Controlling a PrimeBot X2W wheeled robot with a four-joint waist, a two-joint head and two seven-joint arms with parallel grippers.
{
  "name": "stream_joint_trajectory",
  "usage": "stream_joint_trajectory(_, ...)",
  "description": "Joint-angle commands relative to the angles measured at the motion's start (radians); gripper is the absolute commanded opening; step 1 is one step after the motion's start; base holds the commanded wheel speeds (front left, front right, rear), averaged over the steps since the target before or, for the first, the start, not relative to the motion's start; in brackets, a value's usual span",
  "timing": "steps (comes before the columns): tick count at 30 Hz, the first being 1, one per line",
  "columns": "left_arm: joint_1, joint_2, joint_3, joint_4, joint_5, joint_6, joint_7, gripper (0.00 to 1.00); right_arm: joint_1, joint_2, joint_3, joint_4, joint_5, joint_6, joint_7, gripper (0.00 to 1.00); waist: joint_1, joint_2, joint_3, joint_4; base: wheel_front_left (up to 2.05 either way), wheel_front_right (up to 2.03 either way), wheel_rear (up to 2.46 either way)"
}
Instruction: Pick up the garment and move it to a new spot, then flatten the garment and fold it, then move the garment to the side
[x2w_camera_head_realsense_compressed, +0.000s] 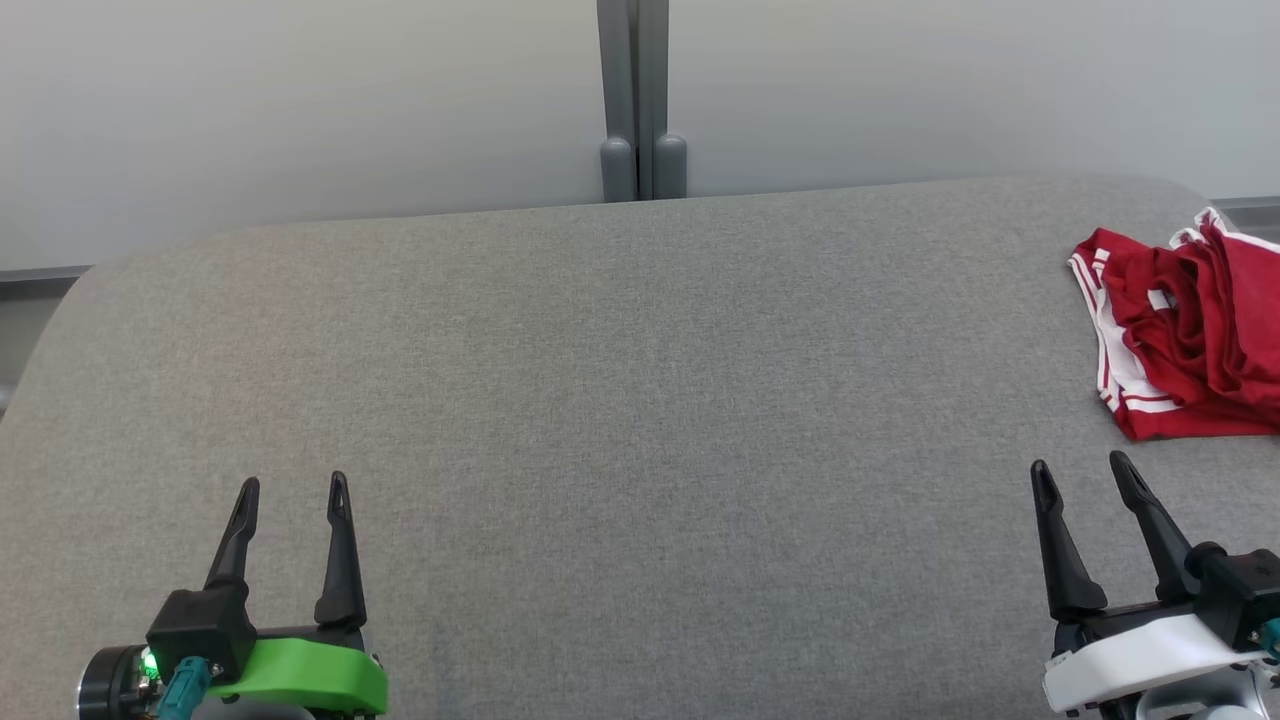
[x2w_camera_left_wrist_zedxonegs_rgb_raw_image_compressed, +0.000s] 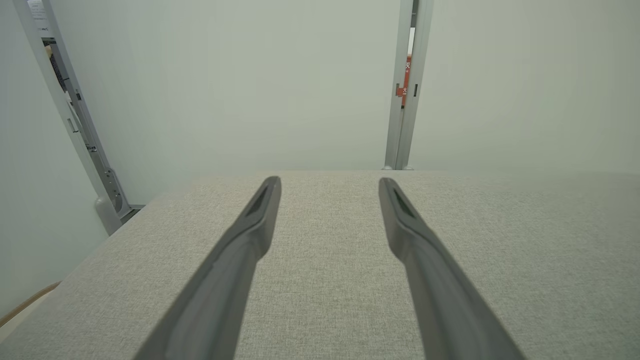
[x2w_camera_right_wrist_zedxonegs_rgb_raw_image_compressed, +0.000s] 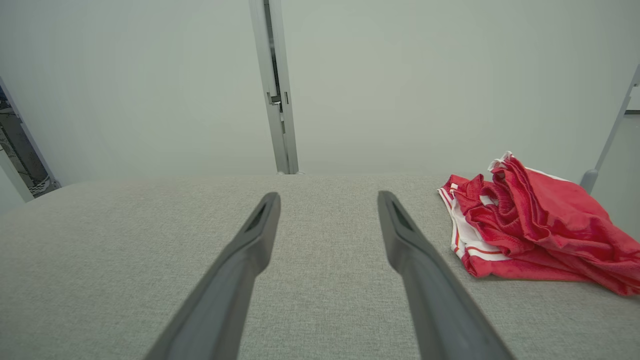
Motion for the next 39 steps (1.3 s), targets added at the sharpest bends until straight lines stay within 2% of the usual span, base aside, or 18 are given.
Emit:
stream_joint_trajectory(1, 0.001, 0.009, 0.005, -0.002, -0.004, -0.002, -0.003, 1.0, 0.011, 0.002, 0.0, -0.006, -0.004, -0.002, -0.001, 1.0, 0.0, 0.0, 0.0, 0.001, 0.0, 0.0, 0.0)
stream_joint_trajectory(12, 0.009, 0.008, 0.0, -0.014, -0.013, 0.0, -0.005, 1.0, 0.009, -0.001, 0.0, -0.003, -0.002, -0.002, 0.003, 1.0, 0.0, 0.0, 0.002, 0.002, 0.0, 0.0, 0.0)
stream_joint_trajectory(13, 0.0, 0.002, -0.003, -0.009, -0.008, 0.0, -0.002, 0.0, 0.0, 0.0, 0.002, 0.005, 0.001, 0.0, 0.001, 0.0, 0.0, 0.0, 0.002, 0.002, 0.0, 0.0, 0.0)
stream_joint_trajectory(18, 0.013, -0.021, -0.012, 0.033, -0.015, -0.001, 0.001, 0.0, 0.004, 0.018, 0.01, 0.047, 0.012, 0.0, 0.005, 0.0, 0.0, 0.0, 0.002, 0.002, 0.0, 0.0, 0.0)
stream_joint_trajectory(39, -0.025, -0.06, 0.072, 0.06, -0.372, -0.07, 0.1, 0.0, -0.056, 0.036, -0.005, 0.094, 0.405, 0.0, 0.087, 0.0, 0.0, 0.0, 0.005, -0.005, 0.0, 0.0, 0.0)
